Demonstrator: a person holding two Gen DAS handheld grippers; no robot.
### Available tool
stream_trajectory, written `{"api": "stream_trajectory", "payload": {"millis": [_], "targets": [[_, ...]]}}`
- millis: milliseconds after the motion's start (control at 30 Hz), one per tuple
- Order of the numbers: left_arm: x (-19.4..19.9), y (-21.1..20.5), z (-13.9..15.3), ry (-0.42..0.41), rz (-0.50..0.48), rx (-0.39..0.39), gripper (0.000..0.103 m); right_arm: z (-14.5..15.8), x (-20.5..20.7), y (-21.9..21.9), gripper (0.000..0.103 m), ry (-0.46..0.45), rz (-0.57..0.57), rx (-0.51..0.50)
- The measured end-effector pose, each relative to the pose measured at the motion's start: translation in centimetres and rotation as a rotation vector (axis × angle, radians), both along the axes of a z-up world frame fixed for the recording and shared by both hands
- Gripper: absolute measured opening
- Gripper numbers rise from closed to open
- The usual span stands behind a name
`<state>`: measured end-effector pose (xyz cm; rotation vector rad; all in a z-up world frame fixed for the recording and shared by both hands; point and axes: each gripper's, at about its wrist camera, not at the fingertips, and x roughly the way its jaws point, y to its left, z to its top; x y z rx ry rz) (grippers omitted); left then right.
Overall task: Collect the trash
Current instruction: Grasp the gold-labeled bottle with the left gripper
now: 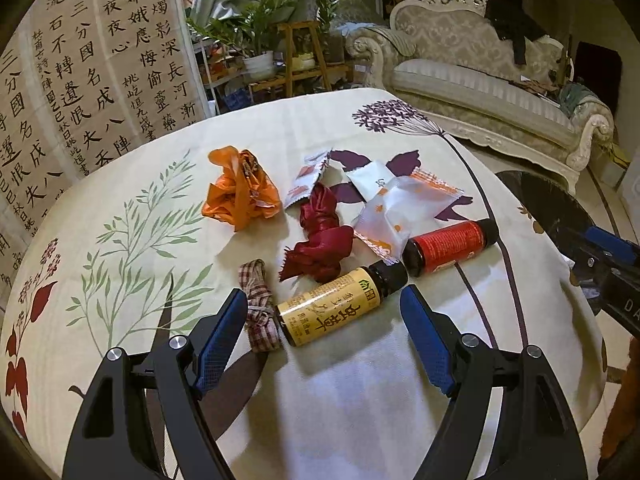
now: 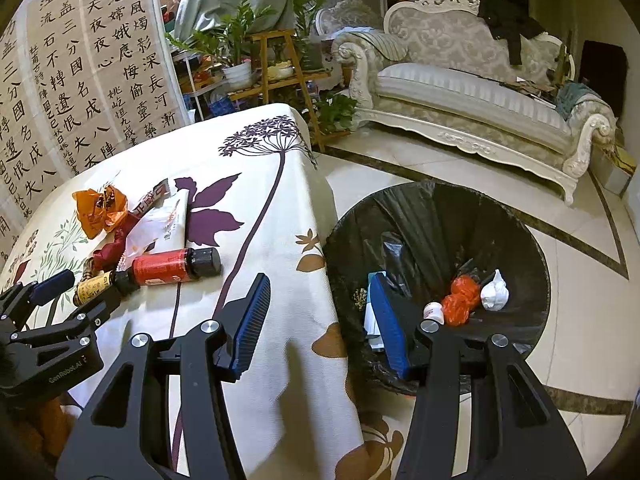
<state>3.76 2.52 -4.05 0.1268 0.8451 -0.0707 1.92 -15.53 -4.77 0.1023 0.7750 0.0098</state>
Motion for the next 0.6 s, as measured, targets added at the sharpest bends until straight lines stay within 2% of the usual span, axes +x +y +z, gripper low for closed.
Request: {"api": "stream_trajectory", "payload": {"millis": [167, 433, 600], "targets": [[0.0, 0.0, -0.1, 0.011, -0.004, 0.004, 0.076, -0.5, 0.2, -0.3, 0.051, 0.007, 0.0, 0.011], [-0.3, -0.4, 0.0, 0.001, 0.0, 0.033, 0.056, -1.0, 0.2, -1.3, 0.051, 0.011, -0.015, 0.033], [-0.7, -0.9, 0.1, 0.012, -0.009, 0.021, 0.056, -1.2, -0.1, -2.0, 0.051, 0.011, -0.029, 0.044]]}}
